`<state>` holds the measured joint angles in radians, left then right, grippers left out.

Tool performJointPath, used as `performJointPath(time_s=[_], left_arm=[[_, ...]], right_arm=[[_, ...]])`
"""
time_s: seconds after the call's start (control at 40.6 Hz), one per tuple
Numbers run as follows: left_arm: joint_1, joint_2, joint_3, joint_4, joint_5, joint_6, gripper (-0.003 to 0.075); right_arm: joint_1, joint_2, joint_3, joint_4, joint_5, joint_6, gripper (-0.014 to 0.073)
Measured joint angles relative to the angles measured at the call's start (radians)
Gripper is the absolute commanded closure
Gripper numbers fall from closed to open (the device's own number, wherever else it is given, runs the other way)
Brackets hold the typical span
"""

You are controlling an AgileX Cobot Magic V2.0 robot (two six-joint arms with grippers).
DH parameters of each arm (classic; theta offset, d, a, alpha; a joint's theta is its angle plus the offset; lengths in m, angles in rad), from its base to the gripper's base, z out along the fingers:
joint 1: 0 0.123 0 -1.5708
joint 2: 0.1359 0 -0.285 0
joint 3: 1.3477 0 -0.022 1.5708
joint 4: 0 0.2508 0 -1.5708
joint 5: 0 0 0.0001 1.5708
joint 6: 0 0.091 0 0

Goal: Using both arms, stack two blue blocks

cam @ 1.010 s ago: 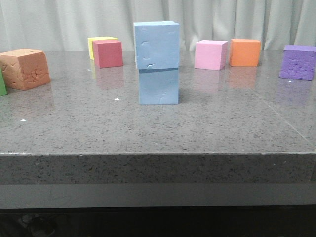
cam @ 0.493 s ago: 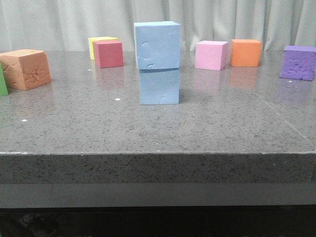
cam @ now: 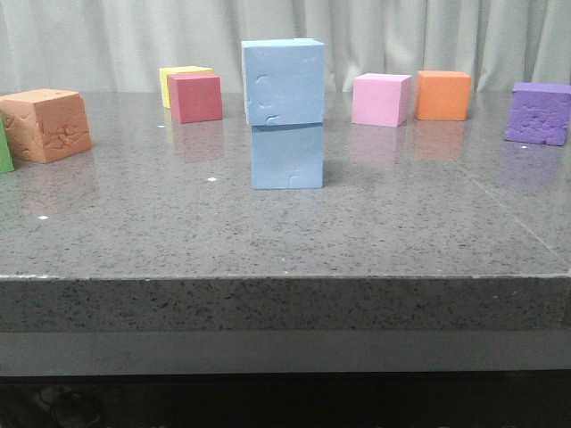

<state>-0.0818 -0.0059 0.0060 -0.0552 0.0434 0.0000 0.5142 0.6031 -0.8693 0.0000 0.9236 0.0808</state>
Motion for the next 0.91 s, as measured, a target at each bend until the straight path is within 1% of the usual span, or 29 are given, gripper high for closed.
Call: performJointPath(time_s=[0.518,0.616,0.665,0.764,0.912], left_arm=[[0.000,0.000,0.000,0.000,0.000,0.000,0.0738],[0.000,0.000,0.000,0.000,0.000,0.000,0.0738],[0.000,0.000,0.000,0.000,0.000,0.000,0.0738],[0.000,0.000,0.000,0.000,0.000,0.000,0.0738],[0.000,0.000,0.000,0.000,0.000,0.000,0.0738]], right_arm=[[0.000,0.000,0.002,0.000,-0.001,0.000,0.0663],[-0.027,-0.024,0.040,-0.005,-0.031,0.000,0.0663],[-0.066,-0.052,0.082,-0.005,-0.072,0.000,0.0663],[-0.165,-0.156,0.212,0.000,-0.215,0.000,0.0663],[-0.323,-0.356,0.490,0.000,-0.502,0.000,0.0663]])
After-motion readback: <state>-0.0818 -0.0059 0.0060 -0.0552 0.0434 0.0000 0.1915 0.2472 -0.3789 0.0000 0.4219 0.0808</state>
